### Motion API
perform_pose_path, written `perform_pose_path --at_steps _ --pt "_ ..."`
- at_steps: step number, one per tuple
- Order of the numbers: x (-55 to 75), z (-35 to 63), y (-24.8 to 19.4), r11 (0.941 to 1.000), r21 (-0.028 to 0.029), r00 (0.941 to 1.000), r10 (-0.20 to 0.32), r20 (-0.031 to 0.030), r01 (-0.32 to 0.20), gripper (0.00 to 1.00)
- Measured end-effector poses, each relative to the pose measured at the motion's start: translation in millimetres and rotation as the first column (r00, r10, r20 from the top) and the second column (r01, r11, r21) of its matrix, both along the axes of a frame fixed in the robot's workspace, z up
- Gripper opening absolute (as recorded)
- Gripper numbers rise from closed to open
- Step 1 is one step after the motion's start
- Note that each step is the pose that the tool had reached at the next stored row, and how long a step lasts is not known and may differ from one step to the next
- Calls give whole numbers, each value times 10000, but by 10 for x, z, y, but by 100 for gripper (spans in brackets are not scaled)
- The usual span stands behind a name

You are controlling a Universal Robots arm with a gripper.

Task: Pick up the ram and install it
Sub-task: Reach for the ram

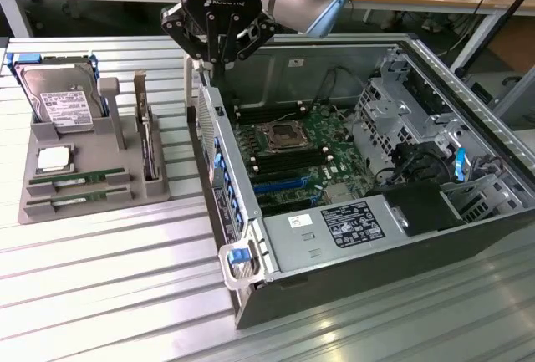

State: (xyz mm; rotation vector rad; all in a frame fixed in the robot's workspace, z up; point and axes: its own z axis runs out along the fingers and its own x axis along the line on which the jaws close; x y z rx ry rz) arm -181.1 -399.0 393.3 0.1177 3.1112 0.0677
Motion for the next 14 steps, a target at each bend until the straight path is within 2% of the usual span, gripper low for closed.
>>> perform_pose_path --at_steps 5,14 --pt "-216 0 0 10000 0 10000 -1 7 1 11" --pt "-446 0 0 10000 0 10000 -2 14 2 11"
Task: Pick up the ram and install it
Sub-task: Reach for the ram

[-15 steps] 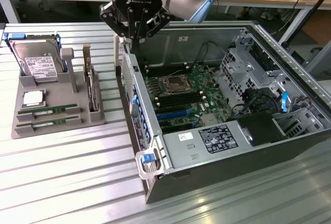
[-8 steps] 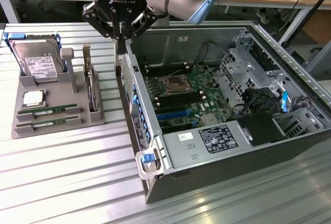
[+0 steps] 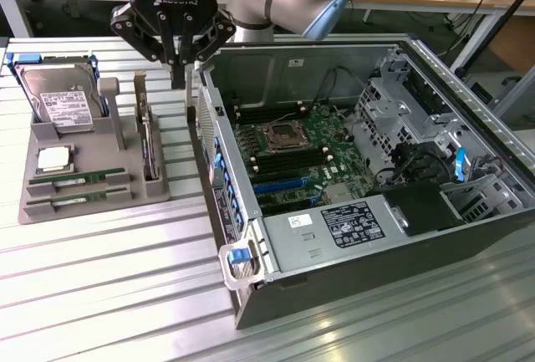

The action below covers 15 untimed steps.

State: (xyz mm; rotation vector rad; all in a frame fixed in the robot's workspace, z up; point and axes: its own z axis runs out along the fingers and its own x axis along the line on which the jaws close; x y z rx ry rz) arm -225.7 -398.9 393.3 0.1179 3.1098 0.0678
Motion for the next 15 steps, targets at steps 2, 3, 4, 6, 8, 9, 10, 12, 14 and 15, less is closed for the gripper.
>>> perform_pose_path --at_steps 2,3,4,6,8,9,10,12,14,15 --pt "-80 0 0 10000 -1 10000 1 1 -1 11" --pt "-109 0 0 10000 -1 10000 1 2 -1 11" --pt "-140 0 0 10000 -1 10000 1 2 -1 11" --pt "-203 0 0 10000 0 10000 0 3 0 11" --pt "-233 0 0 10000 0 10000 0 3 0 11" --pt "-246 0 0 10000 0 10000 0 3 0 11" --pt "-257 0 0 10000 0 10000 1 3 -1 11" --pt "-294 0 0 10000 -1 10000 1 3 -1 11" --pt "-336 0 0 10000 -1 10000 1 3 -1 11" --pt "-378 -1 0 10000 -1 10000 0 3 0 11"
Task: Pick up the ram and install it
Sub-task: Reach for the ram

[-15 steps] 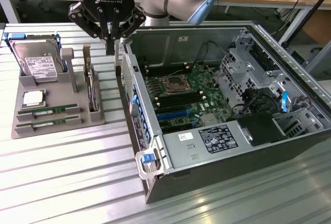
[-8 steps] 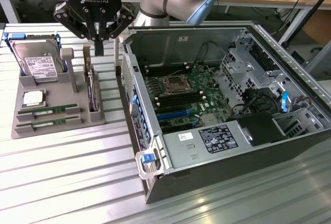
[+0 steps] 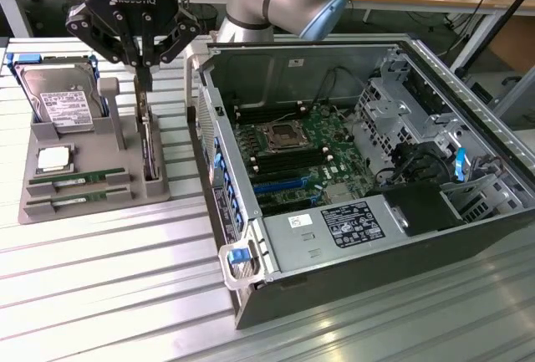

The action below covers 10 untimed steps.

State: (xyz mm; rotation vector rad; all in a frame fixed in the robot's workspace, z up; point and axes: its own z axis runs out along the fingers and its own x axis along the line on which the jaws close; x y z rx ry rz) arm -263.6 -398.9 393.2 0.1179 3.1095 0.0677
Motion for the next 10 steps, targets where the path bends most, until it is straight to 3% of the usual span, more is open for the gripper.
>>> perform_pose_path --at_steps 10 --pt "-236 -3 0 10000 0 10000 0 0 0 11"
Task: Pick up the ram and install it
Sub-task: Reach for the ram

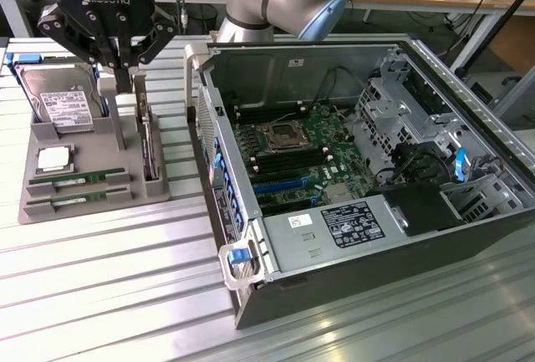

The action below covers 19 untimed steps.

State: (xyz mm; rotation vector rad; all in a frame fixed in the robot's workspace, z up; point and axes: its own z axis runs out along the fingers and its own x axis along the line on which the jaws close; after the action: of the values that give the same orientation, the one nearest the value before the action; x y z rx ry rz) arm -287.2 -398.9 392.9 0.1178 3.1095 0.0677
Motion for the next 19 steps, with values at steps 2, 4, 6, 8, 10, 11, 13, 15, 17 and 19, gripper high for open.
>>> perform_pose_path --at_steps 2,4,6,8,10,11,13,15,17,19 --pt "-59 -1 0 10000 0 10000 0 0 0 11" --pt "-143 -1 0 10000 0 10000 0 0 0 11" --pt "-208 -1 0 10000 -1 10000 1 0 -1 11" --pt "-281 -2 0 10000 0 10000 0 0 0 11" --pt "-337 -2 0 10000 -1 10000 0 0 0 11" --pt "-363 -2 0 10000 0 10000 0 0 0 11" --pt "-398 -2 0 10000 0 10000 1 1 -1 11" --pt "-401 -2 0 10000 0 10000 0 0 0 11" --pt "-401 -2 0 10000 0 10000 0 0 0 11" --pt "-401 -2 0 10000 0 10000 0 0 0 11"
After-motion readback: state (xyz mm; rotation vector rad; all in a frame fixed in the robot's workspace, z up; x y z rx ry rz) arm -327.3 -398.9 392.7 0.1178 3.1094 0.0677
